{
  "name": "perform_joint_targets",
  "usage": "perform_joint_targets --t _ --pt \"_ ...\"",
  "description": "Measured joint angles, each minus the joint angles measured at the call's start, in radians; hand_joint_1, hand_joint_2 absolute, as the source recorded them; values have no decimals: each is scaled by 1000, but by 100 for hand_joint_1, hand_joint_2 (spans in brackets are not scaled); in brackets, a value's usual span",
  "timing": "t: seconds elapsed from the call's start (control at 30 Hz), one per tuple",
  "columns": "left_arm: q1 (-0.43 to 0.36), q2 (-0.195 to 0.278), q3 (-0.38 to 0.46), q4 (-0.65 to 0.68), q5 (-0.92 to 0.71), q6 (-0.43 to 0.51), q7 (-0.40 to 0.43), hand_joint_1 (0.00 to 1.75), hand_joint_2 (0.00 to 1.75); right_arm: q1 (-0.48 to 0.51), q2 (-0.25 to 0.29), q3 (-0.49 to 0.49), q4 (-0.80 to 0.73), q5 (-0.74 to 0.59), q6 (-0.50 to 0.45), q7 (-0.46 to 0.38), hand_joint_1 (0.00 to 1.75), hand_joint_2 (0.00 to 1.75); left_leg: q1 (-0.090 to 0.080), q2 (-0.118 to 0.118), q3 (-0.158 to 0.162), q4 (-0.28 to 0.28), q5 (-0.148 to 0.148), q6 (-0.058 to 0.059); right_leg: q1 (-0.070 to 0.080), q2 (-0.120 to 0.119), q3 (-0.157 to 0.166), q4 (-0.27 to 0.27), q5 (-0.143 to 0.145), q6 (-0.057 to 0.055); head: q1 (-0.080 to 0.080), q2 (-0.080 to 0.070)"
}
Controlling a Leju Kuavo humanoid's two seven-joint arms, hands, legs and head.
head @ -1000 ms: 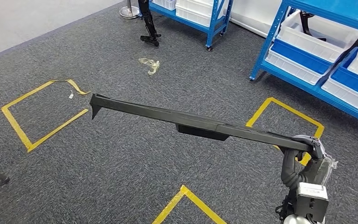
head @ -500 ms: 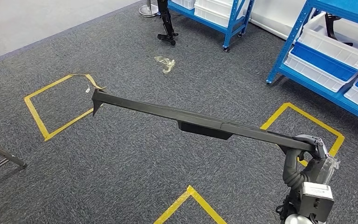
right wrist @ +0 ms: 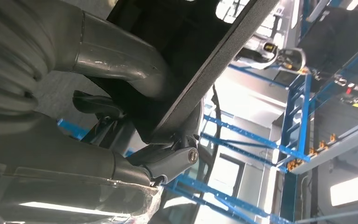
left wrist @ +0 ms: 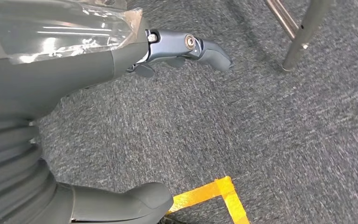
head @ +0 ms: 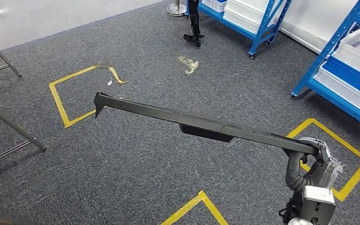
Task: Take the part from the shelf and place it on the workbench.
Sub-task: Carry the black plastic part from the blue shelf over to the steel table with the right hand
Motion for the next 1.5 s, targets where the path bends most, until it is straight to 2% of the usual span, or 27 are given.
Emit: perform_joint_targets --t 0.07,0.13,0.2,0.27,0.33,0.37,0.4,0.43,0.5,0.57,0.67,0.7,0.73,0.8,0.87,0.9,0.93,1.0,1.07,1.1,1.17,1.23,1.3,1.37,1.4,1.43,1.5 --pt "1 0 0 0 0 0 0 0 175 0 -2 0 0 -2 0 -1 175 175 -3 -15 -3 4 0 -9 0 15 39 -87 31 -8 0 0" --pt "3 1 0 0 0 0 0 0 175 -1 -2 1 0 -3 0 -2 175 175 -4 -25 -8 3 2 -21 3 7 41 -92 36 -26 0 0" --pt "6 2 0 0 0 1 0 0 175 -2 -2 1 -1 -5 -1 -2 175 175 -2 -7 -17 19 -9 -30 -1 -6 44 -94 41 -41 -2 0" --pt "6 2 0 0 0 1 0 0 175 -2 -2 0 -1 -6 -2 -2 175 175 -2 31 -55 104 -62 -38 -3 -21 44 -97 44 -55 -4 0" --pt "5 2 0 0 -1 1 0 0 175 -2 -2 0 -2 -8 -3 -2 175 175 0 50 -119 238 -127 -43 2 -38 43 -96 43 -62 -5 0" --pt "5 2 0 0 -1 1 0 0 175 -2 -2 0 -2 -8 -4 -2 175 175 0 53 -141 283 -140 -44 3 -47 43 -96 42 -62 -5 0" --pt "6 2 0 0 -2 1 1 0 175 -2 -2 1 -2 -9 -4 -2 175 175 1 55 -145 292 -134 -44 5 -55 43 -96 41 -63 -5 0" --pt "6 2 0 0 -2 1 1 0 175 -1 -1 1 -2 -9 -4 -2 175 175 1 59 -127 259 -109 -43 5 -63 45 -96 41 -63 -5 0" --pt "5 3 0 0 -2 1 2 0 175 -2 -1 1 -3 -9 -4 -1 175 175 -1 85 -53 120 -48 -35 8 -77 48 -95 38 -61 -5 0" --pt "3 3 0 -1 -3 1 2 0 175 -2 -1 1 -4 -8 -4 0 175 175 -6 106 -4 26 -20 -27 16 -89 49 -95 34 -55 -4 0" --pt "3 4 0 -1 -6 1 2 0 175 -4 0 2 -7 -1 -1 5 175 175 -11 90 -3 8 -14 -13 19 -103 48 -95 30 -42 -3 0" --pt "3 4 0 -1 -6 1 3 0 175 -5 0 2 -8 1 0 7 175 175 -9 83 -1 3 -10 -7 17 -95 44 -85 23 -39 -2 0" --pt "3 4 0 -1 -6 2 3 0 175 -6 0 3 -9 2 1 8 175 175 -6 76 1 -2 -6 0 16 -78 32 -57 6 -38 -1 0" --pt "1 5 0 -2 -6 2 3 0 175 -6 -1 5 -10 3 1 8 175 175 -4 61 1 -6 -1 8 13 -38 -20 58 -48 -42 0 0" --pt "1 6 0 -2 -6 2 4 0 175 -6 -1 6 -10 3 2 10 175 175 -4 43 -1 -5 0 9 10 -24 -79 180 -91 -41 1 0" --pt "1 5 0 -2 -6 2 4 0 175 -6 -1 7 -9 3 3 10 175 175 -3 33 -2 -5 0 9 7 -22 -90 199 -93 -35 1 0" --pt "2 5 0 -2 -6 1 5 0 175 -7 -1 8 -9 4 5 10 175 175 -2 23 -2 -4 0 8 3 -22 -82 180 -79 -25 1 0" --pt "3 5 0 -2 -6 1 7 0 175 -11 -1 9 -9 6 11 12 175 175 1 3 -2 1 0 2 -9 -9 -22 49 -21 -2 1 0" --pt "2 6 0 -2 -6 0 9 0 175 -18 0 11 -8 8 15 15 175 175 -1 -14 -6 9 -3 -11 -13 9 28 -61 19 3 2 0" --pt "3 6 0 -2 -6 0 10 0 175 -21 1 12 -7 9 16 16 175 175 -2 -20 -10 10 -2 -18 -12 15 37 -81 25 -3 2 0" --pt "6 7 1 -2 -5 0 11 0 175 -26 2 12 -5 10 18 17 175 175 -1 -29 -14 9 2 -29 -9 6 38 -80 29 -19 2 0" --pt "9 7 1 -2 -5 1 12 0 175 -33 4 12 -5 12 21 17 175 175 1 -6 -24 29 -12 -38 -11 -6 39 -82 34 -34 0 0" --pt "8 7 1 -2 -5 1 13 0 175 -36 6 12 -4 13 23 18 175 175 2 35 -67 123 -67 -43 -9 -22 40 -84 34 -49 -3 0" --pt "8 6 1 -2 -6 1 13 0 175 -37 8 12 -4 14 25 19 175 175 4 51 -131 255 -125 -46 -1 -40 39 -83 32 -57 -4 0" --pt "8 6 1 -2 -6 1 13 0 175 -38 9 12 -3 15 26 20 175 175 4 53 -149 291 -132 -45 2 -49 39 -83 32 -58 -4 0" --pt "8 6 1 -2 -6 1 14 0 175 -40 11 12 -2 17 28 21 175 175 4 55 -148 291 -121 -44 4 -57 40 -83 31 -59 -4 0" --pt "8 6 1 -3 -6 2 16 0 175 -45 14 12 -1 22 32 24 175 175 2 70 -90 181 -60 -35 7 -71 44 -83 29 -60 -4 0"
